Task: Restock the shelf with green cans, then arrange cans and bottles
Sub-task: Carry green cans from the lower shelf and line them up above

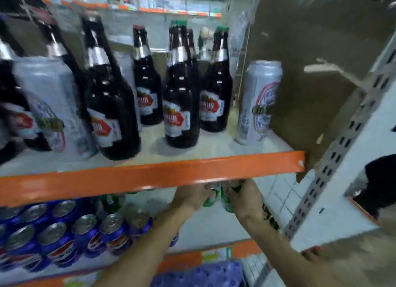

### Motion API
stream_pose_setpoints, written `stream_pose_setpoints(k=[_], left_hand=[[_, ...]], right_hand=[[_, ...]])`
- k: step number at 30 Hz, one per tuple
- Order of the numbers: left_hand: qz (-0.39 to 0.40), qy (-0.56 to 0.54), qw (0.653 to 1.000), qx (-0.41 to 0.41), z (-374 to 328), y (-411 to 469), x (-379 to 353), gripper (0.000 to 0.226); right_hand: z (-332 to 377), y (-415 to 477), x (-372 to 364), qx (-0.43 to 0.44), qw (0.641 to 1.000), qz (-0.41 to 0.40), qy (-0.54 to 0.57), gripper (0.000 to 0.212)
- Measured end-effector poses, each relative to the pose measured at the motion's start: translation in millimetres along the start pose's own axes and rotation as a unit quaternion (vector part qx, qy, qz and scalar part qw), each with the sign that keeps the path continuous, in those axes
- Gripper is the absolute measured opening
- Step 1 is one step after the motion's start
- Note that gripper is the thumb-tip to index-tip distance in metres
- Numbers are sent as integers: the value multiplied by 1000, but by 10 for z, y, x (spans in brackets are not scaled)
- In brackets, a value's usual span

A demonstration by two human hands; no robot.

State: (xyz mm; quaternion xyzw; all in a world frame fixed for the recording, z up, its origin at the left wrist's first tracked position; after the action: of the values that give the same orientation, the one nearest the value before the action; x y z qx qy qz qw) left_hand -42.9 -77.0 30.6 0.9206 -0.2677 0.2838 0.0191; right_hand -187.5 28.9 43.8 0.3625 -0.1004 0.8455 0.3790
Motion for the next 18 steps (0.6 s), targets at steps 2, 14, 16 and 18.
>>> stream_pose_setpoints(k=[2,14,16,18], left_hand=[[14,-12,996,87,96,-316,62,56],[137,62,987,51,-1014,-2594,922,48],[97,43,993,52,-1249,-2861,1427,44],[39,25,999,28,-1552,-3120,2054,37]], right_hand=[[102,-208,277,-32,999,40,-8,52],[1583,-1971,1653,29,981,119,-148,30],[1999,-2135,1883,63,982,128,-125,27],[2456,-2252,2134,88,983,119,-106,28]])
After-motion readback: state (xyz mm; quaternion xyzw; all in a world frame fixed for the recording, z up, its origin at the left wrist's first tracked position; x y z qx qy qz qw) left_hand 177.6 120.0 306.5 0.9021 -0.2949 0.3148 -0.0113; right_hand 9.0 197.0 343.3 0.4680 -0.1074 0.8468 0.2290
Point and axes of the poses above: each hand's wrist, its own y-axis towards the middle knuckle, its own x-axis out of the back of the hand, z = x × y, the point moved 8 cm from there along y, towards the middle knuckle, and after that the axes turned 13 degrees about -y, right-handed, at the moved point
